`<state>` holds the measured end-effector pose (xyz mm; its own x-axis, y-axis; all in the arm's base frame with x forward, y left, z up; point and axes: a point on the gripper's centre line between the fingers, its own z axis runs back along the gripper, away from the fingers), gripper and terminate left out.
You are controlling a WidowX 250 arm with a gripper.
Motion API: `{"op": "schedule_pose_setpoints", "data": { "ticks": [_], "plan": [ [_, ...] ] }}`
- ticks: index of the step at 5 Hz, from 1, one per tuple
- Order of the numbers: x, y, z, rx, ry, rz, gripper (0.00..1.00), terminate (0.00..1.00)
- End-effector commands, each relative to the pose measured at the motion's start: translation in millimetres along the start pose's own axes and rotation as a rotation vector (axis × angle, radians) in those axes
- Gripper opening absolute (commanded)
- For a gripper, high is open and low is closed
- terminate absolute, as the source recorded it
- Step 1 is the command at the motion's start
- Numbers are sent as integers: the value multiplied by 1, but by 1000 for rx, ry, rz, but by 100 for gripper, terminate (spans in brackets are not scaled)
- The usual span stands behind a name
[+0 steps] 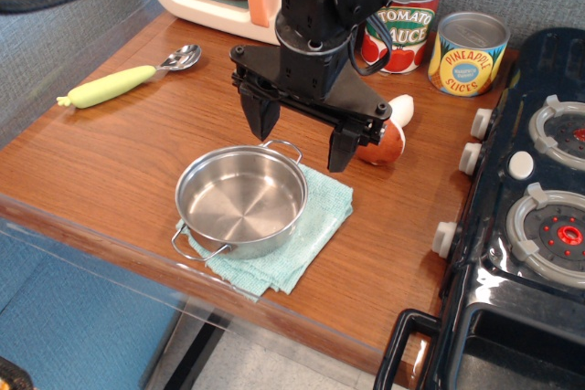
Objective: Place the mushroom to the left of the pot
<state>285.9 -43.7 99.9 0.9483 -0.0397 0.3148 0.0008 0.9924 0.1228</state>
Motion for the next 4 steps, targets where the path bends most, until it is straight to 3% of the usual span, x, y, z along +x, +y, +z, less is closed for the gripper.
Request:
{"op": "schedule_pose_setpoints", "data": {
  "ticks": [1, 2, 4],
  "plan": [
    [0, 0, 0, 0, 0, 0, 100, 0],
    [24, -20, -15, -48, 18, -11, 100, 0],
    [88, -49, -45, -68, 30, 20, 100, 0]
  ]
}}
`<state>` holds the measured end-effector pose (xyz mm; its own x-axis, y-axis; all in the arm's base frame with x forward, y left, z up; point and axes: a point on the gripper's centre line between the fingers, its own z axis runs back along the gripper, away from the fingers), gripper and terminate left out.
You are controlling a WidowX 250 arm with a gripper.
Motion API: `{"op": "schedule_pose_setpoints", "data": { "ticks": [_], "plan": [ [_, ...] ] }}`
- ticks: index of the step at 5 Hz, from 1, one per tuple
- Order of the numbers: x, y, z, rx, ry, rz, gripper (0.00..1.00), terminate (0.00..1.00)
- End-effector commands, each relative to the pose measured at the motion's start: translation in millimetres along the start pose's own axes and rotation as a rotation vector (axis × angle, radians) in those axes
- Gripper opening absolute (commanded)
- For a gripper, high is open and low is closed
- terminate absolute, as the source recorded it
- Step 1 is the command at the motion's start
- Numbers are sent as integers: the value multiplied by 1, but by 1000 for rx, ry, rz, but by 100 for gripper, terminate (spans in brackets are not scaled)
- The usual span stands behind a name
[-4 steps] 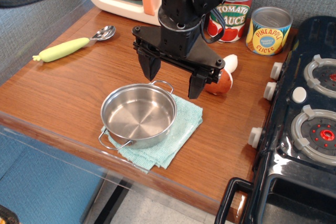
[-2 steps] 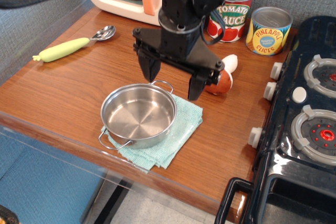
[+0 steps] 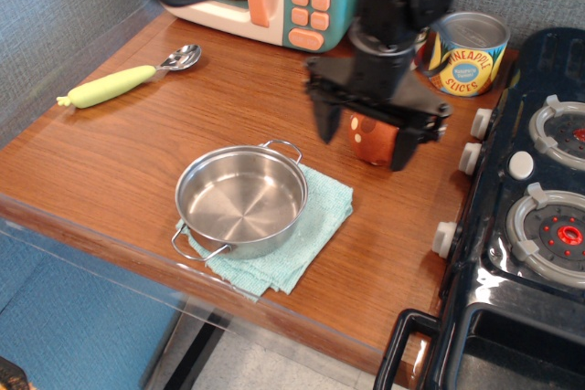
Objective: Place the mushroom to the left of the pot
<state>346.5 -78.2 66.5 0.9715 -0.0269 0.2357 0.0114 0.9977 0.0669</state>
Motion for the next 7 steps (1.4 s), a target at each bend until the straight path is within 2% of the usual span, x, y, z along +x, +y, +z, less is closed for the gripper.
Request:
{"op": "schedule_pose_setpoints", "data": {
  "ticks": [1, 2, 4, 5, 6, 7],
  "plan": [
    [57, -12, -5, 4, -46, 11, 100, 0],
    [58, 2, -6, 51, -41, 15, 100, 0],
    [46, 19, -26, 118, 31, 52, 100, 0],
    [43, 20, -29, 111, 47, 64, 0, 0],
    [50, 22, -15, 90, 16, 65, 0, 0],
    [63, 44, 16, 79, -64, 146, 0, 0]
  ]
}}
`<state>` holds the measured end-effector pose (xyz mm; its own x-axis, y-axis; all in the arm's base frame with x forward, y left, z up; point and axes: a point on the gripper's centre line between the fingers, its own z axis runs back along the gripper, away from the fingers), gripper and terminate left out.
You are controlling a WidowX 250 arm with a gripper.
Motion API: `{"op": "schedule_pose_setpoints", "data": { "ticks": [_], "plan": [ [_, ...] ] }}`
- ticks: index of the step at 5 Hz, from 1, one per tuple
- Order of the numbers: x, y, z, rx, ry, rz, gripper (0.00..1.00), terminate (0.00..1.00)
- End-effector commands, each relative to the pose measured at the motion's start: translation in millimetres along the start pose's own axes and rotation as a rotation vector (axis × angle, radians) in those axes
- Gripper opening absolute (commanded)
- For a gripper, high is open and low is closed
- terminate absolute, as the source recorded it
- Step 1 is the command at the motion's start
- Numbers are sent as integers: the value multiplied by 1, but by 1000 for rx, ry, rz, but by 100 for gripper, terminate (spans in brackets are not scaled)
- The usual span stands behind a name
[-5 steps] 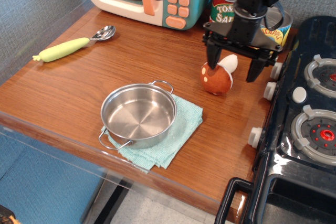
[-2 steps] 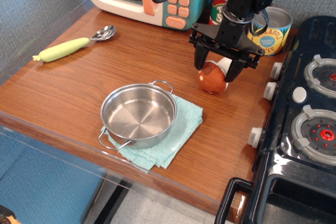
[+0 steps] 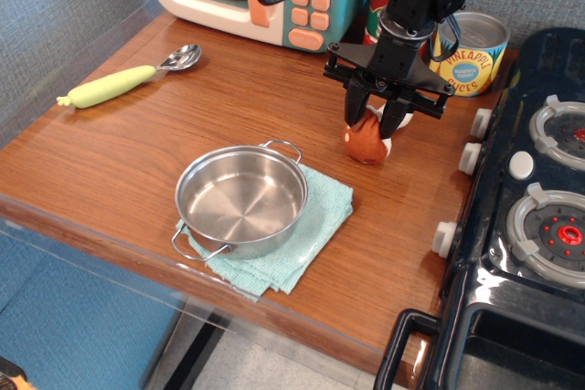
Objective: Place the mushroom to the left of the pot
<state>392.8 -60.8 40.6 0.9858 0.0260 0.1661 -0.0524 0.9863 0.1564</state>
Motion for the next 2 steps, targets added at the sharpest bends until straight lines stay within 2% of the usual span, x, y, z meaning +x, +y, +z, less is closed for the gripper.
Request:
{"op": "schedule_pose_setpoints", "data": {
  "ticks": [1, 2],
  "plan": [
    [19, 74, 73, -12, -175, 208, 0, 0],
    [-5, 116, 75, 61, -155, 271, 0, 0]
  ]
}}
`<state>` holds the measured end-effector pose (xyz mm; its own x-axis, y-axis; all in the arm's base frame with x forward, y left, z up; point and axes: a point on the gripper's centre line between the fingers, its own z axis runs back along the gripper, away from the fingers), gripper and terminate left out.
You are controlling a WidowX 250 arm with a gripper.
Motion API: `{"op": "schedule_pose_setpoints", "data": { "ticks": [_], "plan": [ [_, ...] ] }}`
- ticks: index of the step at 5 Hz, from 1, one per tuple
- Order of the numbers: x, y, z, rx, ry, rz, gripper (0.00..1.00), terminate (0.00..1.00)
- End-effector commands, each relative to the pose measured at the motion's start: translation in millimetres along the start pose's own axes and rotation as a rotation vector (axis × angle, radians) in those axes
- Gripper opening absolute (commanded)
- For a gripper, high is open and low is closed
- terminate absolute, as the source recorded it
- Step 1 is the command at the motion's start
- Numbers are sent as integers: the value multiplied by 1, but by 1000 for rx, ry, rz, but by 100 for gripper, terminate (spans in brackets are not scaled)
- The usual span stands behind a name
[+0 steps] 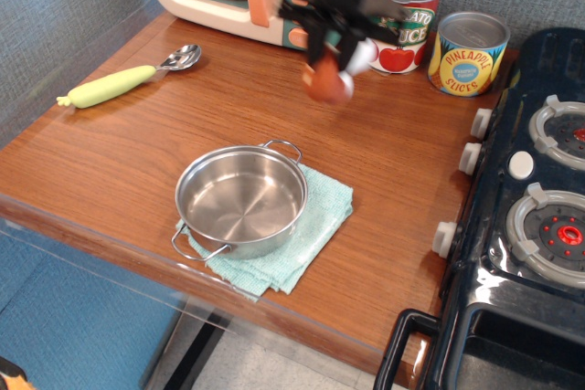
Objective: Place the mushroom to the left of the pot
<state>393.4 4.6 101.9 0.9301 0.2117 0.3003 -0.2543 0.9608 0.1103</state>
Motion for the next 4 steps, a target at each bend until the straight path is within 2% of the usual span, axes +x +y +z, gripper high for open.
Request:
{"op": "schedule_pose_setpoints", "data": {
  "ticks": [1, 3, 4],
  "plan": [
    [-43, 92, 28, 148, 19, 88, 0, 0],
    [-101, 134, 19, 133, 93, 99, 0, 0],
    [-104, 136, 9, 106, 95, 101, 0, 0]
  ]
}}
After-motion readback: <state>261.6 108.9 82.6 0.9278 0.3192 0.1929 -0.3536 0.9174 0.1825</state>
